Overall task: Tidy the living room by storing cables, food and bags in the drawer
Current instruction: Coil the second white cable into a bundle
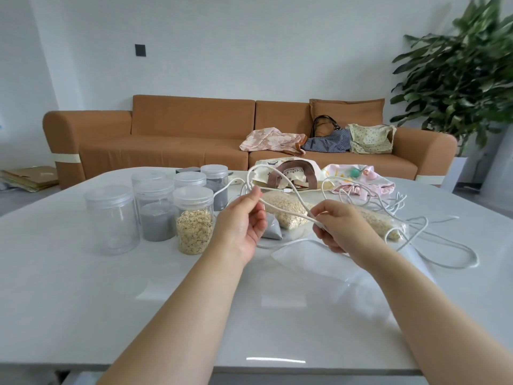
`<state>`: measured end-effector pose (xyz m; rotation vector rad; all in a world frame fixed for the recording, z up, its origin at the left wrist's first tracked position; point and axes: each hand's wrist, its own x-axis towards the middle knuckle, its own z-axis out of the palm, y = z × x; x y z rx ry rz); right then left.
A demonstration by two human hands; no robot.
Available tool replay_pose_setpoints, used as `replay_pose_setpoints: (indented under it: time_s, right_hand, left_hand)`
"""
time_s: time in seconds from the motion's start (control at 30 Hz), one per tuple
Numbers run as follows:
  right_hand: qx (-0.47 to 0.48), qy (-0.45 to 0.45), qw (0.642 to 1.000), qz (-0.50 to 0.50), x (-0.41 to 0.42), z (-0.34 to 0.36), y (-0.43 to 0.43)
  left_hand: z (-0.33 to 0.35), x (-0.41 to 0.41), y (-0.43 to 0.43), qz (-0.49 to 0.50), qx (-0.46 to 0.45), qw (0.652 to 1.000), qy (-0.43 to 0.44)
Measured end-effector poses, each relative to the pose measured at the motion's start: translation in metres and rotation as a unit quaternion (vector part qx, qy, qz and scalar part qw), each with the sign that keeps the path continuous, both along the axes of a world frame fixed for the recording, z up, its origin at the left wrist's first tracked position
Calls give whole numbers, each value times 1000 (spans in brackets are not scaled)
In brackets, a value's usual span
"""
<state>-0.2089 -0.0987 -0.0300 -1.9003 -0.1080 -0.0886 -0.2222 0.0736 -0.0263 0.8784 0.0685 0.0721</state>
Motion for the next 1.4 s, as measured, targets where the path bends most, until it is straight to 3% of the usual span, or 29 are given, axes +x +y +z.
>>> replay_pose_setpoints:
  time_s: [0.13, 0.23, 0.33, 0.6, 1.17, 1.4]
  right_hand:
    - [-11, -50, 998, 30, -4, -1, 0]
    - [-16, -87, 995, 55, -8, 0, 0]
    - [15, -123, 990, 74, -12, 2, 2]
    - [-43, -91, 990, 99, -14, 0, 10]
    - [-153, -103, 967, 178, -21, 5, 4]
    - [-134, -166, 975, 54, -10, 5, -6]
  left_hand:
    - [0, 4, 4, 54, -22, 998, -24]
    - [0, 2, 4, 8, -25, 999, -44]
    - [-1, 1, -1, -22, 35, 998, -42]
    - [-4, 0, -8, -28, 78, 991, -104]
    - [2, -1, 3, -37, -104, 993, -35]
    - [5, -1, 11, -7, 7, 999, -42]
